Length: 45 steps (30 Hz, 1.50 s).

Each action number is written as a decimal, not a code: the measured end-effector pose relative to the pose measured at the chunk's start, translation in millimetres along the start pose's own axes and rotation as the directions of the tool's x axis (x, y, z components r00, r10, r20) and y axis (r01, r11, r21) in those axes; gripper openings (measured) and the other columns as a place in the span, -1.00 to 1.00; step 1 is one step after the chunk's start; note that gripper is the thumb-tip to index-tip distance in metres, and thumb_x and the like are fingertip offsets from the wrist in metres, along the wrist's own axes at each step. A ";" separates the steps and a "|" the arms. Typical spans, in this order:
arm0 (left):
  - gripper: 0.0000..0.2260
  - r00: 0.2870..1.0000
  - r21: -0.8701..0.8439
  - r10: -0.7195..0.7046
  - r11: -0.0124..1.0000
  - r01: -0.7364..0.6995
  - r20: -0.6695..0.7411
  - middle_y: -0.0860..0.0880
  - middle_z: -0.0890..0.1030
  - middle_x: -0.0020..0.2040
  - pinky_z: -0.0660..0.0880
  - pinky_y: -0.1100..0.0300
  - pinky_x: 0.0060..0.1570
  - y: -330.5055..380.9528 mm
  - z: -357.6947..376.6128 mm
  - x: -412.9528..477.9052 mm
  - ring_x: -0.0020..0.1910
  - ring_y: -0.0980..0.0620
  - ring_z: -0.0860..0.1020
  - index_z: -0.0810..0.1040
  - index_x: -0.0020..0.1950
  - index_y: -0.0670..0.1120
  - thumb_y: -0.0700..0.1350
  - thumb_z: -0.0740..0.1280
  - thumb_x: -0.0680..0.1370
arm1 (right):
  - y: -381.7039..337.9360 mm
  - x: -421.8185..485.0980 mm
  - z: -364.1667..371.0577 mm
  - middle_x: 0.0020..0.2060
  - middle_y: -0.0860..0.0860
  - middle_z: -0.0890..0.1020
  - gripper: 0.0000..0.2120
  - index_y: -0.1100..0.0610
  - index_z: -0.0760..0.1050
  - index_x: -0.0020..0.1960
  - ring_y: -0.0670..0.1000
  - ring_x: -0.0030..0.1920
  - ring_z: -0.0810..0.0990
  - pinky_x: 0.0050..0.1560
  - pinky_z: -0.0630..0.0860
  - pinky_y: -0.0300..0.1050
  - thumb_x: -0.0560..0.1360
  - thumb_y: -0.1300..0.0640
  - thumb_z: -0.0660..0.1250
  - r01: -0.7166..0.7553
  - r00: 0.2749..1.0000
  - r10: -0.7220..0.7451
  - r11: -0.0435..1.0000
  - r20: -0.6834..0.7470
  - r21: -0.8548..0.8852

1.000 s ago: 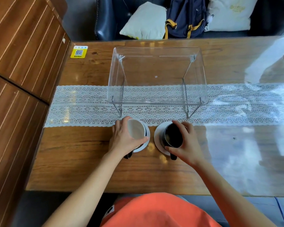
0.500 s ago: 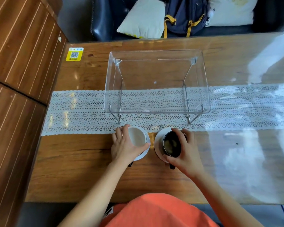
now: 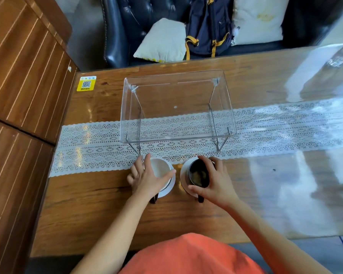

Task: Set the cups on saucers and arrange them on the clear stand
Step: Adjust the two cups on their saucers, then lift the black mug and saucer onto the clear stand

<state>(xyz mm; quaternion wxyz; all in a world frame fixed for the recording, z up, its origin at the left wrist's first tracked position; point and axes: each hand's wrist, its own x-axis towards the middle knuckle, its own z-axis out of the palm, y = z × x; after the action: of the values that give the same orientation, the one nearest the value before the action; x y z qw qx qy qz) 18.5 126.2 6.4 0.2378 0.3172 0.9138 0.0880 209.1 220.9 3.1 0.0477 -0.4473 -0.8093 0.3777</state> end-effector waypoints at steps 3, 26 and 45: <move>-0.46 0.928 -0.227 0.170 0.940 -0.254 -0.333 -0.06 0.30 0.36 0.27 -0.04 0.23 11.2 -11.8 -18.5 0.32 -0.01 0.26 0.32 0.36 -0.02 0.10 0.35 0.43 | 1.3 -2.5 -7.8 0.33 0.03 0.31 -0.37 -0.06 0.26 0.42 0.03 0.41 0.24 0.45 0.22 0.06 0.42 -0.14 0.37 -0.131 0.991 0.136 0.917 0.013 0.377; -0.65 0.822 -0.631 0.139 0.715 0.303 0.552 0.03 0.49 0.22 0.45 0.04 0.14 46.7 13.7 -57.7 0.16 -0.03 0.52 0.33 0.25 0.14 0.07 0.31 0.50 | 31.5 -28.7 -13.7 0.16 0.04 0.60 -0.59 0.07 0.52 0.24 0.06 0.23 0.54 0.29 0.47 0.13 0.46 -0.11 0.35 -0.344 0.932 0.337 0.703 0.134 0.622; -0.64 0.778 -0.696 0.551 0.685 -0.216 0.302 0.33 0.48 0.13 0.42 0.51 -0.16 83.1 -135.0 -69.4 -0.03 0.52 0.46 0.26 0.10 0.47 0.02 0.28 0.52 | -59.7 8.2 -164.0 0.04 -0.05 0.68 -0.62 -0.02 0.58 0.16 -0.08 0.04 0.65 -0.08 0.66 -0.03 0.46 -0.21 0.27 -0.006 0.999 -0.016 0.816 0.033 0.578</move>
<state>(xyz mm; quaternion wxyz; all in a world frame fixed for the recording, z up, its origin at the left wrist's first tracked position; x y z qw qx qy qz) 44.5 146.8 176.2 0.5268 0.4219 0.6482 0.3525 231.3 301.6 156.5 0.1673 -0.4029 -0.6586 0.6132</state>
